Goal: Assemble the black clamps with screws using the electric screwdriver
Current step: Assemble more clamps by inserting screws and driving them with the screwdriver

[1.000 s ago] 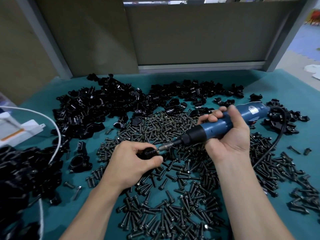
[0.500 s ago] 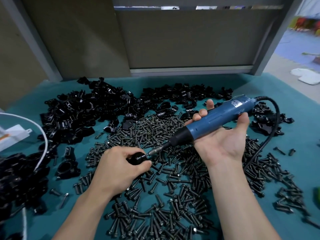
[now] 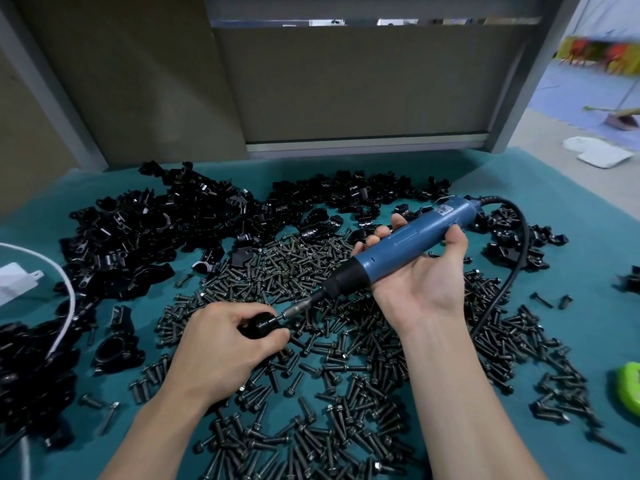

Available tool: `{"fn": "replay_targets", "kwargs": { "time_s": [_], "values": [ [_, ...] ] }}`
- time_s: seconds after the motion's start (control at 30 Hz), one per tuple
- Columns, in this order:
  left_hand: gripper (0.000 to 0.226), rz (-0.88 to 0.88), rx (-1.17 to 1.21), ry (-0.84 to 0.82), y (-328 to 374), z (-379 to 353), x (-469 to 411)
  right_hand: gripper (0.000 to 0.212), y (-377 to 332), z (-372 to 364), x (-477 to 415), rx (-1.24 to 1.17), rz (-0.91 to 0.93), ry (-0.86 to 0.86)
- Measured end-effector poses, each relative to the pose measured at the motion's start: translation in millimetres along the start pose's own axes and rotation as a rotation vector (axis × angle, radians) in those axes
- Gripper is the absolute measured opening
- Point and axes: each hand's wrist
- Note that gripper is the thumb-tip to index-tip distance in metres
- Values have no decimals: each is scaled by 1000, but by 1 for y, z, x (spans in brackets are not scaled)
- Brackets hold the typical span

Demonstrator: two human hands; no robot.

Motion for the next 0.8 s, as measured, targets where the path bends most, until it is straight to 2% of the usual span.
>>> {"fn": "replay_targets", "kwargs": {
  "time_s": [0.13, 0.37, 0.5, 0.63, 0.8],
  "values": [
    [14, 8, 0, -4, 1, 0, 0, 61, -1, 0, 1, 10, -6, 9],
    [11, 19, 6, -14, 0, 1, 1, 76, -3, 7, -2, 0, -70, 1],
    [14, 29, 6, -11, 0, 0, 1, 73, -3, 6, -3, -46, -62, 68],
    [15, 28, 5, -19, -1, -1, 1, 61, 2, 2, -4, -68, -20, 122],
    [12, 34, -4, -23, 0, -1, 0, 56, 5, 0, -2, -80, -2, 107]
  ]
}}
Point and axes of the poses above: each hand's wrist, its own x-axis away from the middle knuckle, its own z-axis out of the back of the hand, y = z × x, and after that the axes turned 1 degree about z, right-handed
